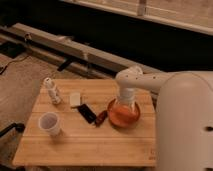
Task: Push the ceramic bowl across the table
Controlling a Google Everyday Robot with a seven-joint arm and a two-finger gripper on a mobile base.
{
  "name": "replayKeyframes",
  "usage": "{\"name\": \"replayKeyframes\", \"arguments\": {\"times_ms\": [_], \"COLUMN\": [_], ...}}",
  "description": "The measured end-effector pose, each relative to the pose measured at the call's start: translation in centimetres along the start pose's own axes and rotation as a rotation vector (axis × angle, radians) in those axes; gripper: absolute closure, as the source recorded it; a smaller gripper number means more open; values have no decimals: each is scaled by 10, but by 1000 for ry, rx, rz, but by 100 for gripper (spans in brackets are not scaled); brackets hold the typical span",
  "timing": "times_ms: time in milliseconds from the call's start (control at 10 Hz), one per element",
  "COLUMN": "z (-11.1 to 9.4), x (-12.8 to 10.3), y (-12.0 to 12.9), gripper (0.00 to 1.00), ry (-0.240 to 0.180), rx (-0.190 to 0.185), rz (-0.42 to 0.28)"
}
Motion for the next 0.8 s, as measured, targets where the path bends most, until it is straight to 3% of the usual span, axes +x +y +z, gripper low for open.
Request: {"name": "replayKeyframes", "arguments": {"times_ms": [400,800], "z": [16,22], "x": [-18,-44], "y": [3,-1], "gripper": [33,33], "ry": [19,9], "rx": [-12,-22], "rz": [0,-1]}}
